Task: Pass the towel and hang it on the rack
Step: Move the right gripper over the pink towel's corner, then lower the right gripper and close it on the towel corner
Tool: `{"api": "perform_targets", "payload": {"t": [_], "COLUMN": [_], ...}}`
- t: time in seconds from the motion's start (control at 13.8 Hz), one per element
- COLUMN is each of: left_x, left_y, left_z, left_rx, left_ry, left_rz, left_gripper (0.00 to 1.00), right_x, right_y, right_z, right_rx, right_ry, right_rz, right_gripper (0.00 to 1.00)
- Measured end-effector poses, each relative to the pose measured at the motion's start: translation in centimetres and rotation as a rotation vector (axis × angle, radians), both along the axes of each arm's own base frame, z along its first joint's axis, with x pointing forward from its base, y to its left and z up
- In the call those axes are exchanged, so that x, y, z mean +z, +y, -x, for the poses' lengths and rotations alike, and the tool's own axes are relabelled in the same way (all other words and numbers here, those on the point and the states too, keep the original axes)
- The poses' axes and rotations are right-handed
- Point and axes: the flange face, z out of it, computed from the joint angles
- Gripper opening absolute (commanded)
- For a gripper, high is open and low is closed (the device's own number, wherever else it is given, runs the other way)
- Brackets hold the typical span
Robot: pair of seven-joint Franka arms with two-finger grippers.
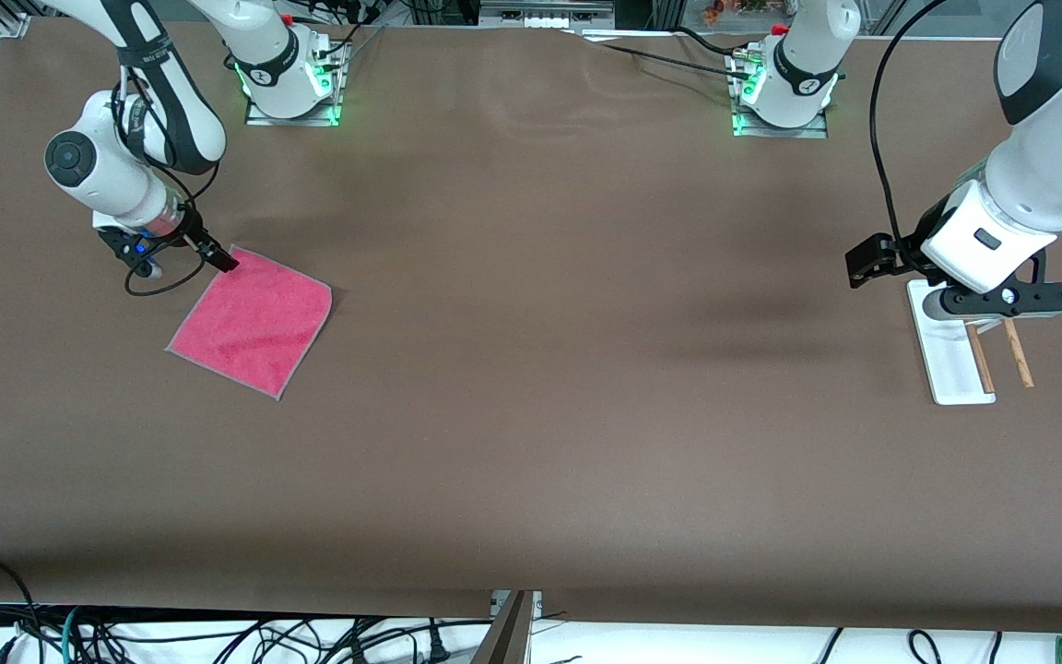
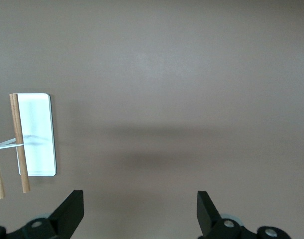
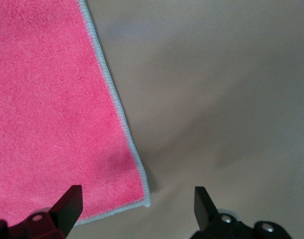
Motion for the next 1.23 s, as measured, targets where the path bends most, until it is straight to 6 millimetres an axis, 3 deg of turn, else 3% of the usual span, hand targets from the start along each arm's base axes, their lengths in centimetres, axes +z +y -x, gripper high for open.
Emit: {"api": "perform_targets", "payload": {"t": [0.51, 0.94, 1.23], "left_x": [0.0, 0.0, 0.0], "left_y": [0.0, 0.0, 0.0], "left_z": [0.0, 0.1, 0.1], "left_rx": [-0.001, -0.001, -0.001], "left_ry": [0.001, 0.005, 0.006], "left_rz": [0.0, -0.001, -0.001], "left_gripper": [1.0, 1.0, 1.0], "right_x": [-2.0, -2.8, -2.8], "right_y": [0.3, 0.3, 0.3], "right_z": [2.2, 2.4, 2.4], "right_rx": [-0.005, -0.005, -0.005], "right_ry": [-0.002, 0.004, 0.005], "right_rz": [0.003, 0.005, 0.005], "right_gripper": [0.99, 0.94, 0.82]}}
